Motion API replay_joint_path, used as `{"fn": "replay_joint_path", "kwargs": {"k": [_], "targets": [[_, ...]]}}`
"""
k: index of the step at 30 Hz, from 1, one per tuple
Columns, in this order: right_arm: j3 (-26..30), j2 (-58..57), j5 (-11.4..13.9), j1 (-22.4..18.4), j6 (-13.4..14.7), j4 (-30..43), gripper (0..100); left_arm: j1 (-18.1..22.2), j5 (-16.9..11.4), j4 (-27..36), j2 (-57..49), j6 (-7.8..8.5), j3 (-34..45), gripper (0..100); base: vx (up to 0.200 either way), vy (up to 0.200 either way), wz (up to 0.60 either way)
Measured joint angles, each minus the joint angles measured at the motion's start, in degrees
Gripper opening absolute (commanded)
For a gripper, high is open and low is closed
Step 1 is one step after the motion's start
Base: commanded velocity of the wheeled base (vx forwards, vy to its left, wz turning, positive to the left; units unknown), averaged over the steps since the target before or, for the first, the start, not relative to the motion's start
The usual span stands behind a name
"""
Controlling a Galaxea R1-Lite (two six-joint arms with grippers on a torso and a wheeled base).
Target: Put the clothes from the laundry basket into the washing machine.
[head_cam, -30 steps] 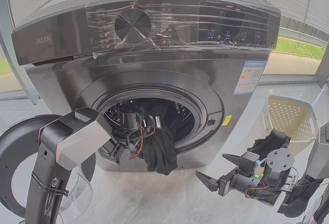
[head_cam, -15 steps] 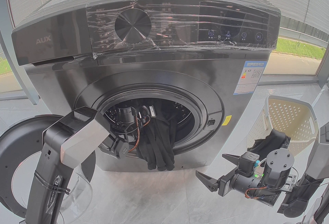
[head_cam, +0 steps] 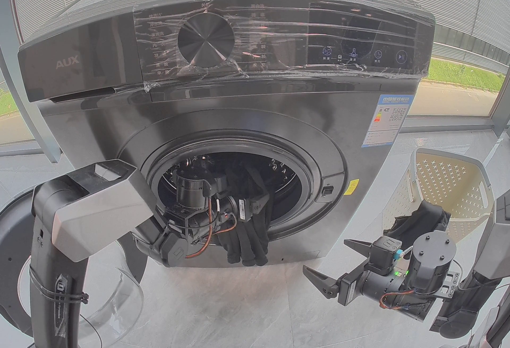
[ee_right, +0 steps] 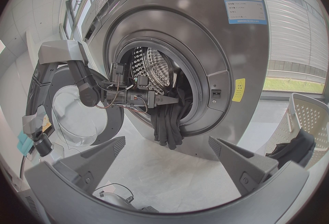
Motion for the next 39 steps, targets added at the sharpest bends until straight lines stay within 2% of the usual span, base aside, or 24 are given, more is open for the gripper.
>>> {"fn": "replay_joint_path", "kwargs": {"k": [3, 9, 15, 19, 20, 24, 33, 37, 39], "targets": [[0.0, -0.05, -0.02, 0.12, 0.0, -0.05, 100, -1.27, -1.12, 0.88, -1.68, 0.04, 2.23, 100, 0.0, 0.0, 0.0], [-0.01, -0.05, -0.02, 0.39, 0.0, -0.1, 100, -2.05, -1.23, 1.91, -0.87, 0.5, 2.67, 100, 0.0, 0.0, 0.0], [-0.09, -0.02, -0.02, 0.89, 0.28, -0.22, 100, -2.12, -0.77, 2.38, 2.67, 3.6, 0.8, 100, 0.0, 0.0, 0.0], [-0.09, 0.0, 0.0, 0.98, 0.33, -0.24, 100, -2.18, -0.15, 2.44, 4.74, 4.08, -0.85, 100, 0.0, 0.0, 0.0], [-0.11, 0.01, -0.02, 1.0, 0.35, -0.24, 100, -2.18, 0.18, 2.44, 5.25, 4.3, -1.29, 0, 0.0, 0.0, 0.0], [-0.12, 0.04, 0.0, 1.02, 0.41, -0.29, 100, -1.94, 1.26, 2.08, 7.3, 5.45, -2.93, 0, 0.0, 0.0, 0.0], [-0.22, 0.06, 0.0, 1.0, 0.41, -0.33, 100, -0.83, 1.96, 1.19, 9.06, 5.61, -5.45, 0, 0.0, 0.0, 0.0], [-0.37, 0.06, 0.0, 1.0, 0.41, -0.33, 100, 0.28, 3.5, -0.02, 9.06, 5.58, -7.61, 0, 0.0, 0.0, 0.0], [-0.44, 0.06, -0.02, 1.0, 0.41, -0.33, 100, 1.23, 5.49, -0.74, 9.07, 5.45, -10.36, 0, 0.0, 0.0, 0.0]]}}
